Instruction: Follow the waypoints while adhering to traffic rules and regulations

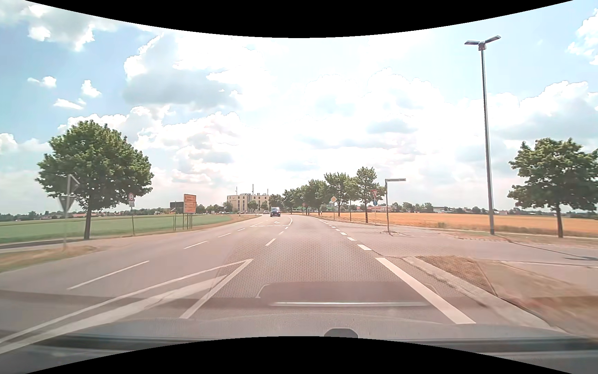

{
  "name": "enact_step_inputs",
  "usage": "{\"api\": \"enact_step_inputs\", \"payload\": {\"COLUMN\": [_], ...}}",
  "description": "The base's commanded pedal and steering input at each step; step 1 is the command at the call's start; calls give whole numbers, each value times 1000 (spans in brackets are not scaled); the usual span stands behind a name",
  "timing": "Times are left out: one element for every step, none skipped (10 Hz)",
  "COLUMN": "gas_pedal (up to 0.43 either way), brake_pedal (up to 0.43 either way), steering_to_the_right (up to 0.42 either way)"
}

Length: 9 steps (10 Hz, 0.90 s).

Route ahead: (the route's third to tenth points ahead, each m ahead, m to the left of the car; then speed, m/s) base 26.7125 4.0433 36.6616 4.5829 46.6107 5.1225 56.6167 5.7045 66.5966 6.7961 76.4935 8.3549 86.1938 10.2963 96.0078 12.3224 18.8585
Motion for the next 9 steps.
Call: {"api": "enact_step_inputs", "payload": {"gas_pedal": [118, 118, 118, 118, 118, 118, 118, 118, 118], "brake_pedal": [0, 0, 0, 0, 0, 0, 0, 0, 0], "steering_to_the_right": [-9, -9, -9, -9, -9, -9, -9, -9, -9]}}
